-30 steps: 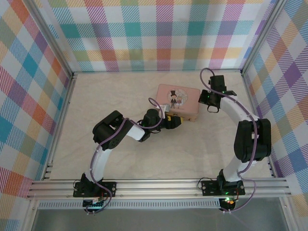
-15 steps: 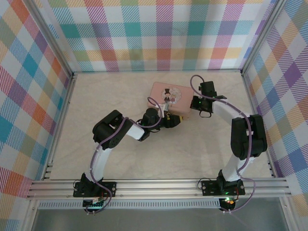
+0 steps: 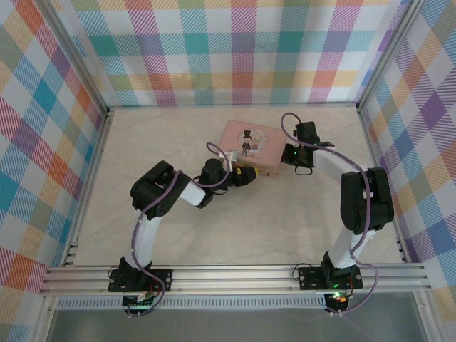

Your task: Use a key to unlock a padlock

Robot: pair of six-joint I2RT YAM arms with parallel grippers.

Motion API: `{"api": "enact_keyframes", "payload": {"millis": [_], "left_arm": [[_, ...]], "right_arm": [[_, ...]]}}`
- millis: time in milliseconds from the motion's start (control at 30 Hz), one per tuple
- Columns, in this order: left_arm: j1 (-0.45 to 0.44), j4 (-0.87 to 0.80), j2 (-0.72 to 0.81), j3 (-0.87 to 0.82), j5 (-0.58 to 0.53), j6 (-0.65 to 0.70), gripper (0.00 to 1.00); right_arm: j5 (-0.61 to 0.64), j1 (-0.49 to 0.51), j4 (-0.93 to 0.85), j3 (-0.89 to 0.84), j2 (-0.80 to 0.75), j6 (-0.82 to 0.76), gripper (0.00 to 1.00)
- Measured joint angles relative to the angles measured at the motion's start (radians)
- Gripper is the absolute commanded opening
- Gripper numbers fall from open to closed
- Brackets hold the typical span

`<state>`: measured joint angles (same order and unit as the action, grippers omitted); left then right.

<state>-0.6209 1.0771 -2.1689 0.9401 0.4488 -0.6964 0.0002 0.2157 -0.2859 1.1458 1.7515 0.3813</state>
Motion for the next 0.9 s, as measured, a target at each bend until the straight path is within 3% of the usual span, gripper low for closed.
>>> {"api": "enact_keyframes", "payload": {"millis": [133, 333, 433, 500, 900], "left_arm": [[0.002, -0.011, 0.0, 0.001, 0.01, -0.001, 0.61], [0.009, -0.028, 0.0, 0.007, 0.022, 0.005, 0.44], [0.014, -0.029, 0.0, 0.007, 0.034, 0.005, 0.42], [0.017, -0.03, 0.0, 0.007, 0.042, 0.005, 0.33], [0.034, -0.082, 0.0, 0.038, 0.075, 0.011, 0.21]], "right_arm": [[-0.002, 0.0, 0.0, 0.0, 0.0, 0.0, 0.0], [-0.006, 0.0, 0.0, -0.001, 0.0, 0.0, 0.0], [-0.01, 0.0, 0.0, -0.001, 0.0, 0.0, 0.0], [-0.013, 0.0, 0.0, -0.001, 0.0, 0.0, 0.0], [-0.022, 0.0, 0.001, -0.01, 0.0, 0.0, 0.0]]}}
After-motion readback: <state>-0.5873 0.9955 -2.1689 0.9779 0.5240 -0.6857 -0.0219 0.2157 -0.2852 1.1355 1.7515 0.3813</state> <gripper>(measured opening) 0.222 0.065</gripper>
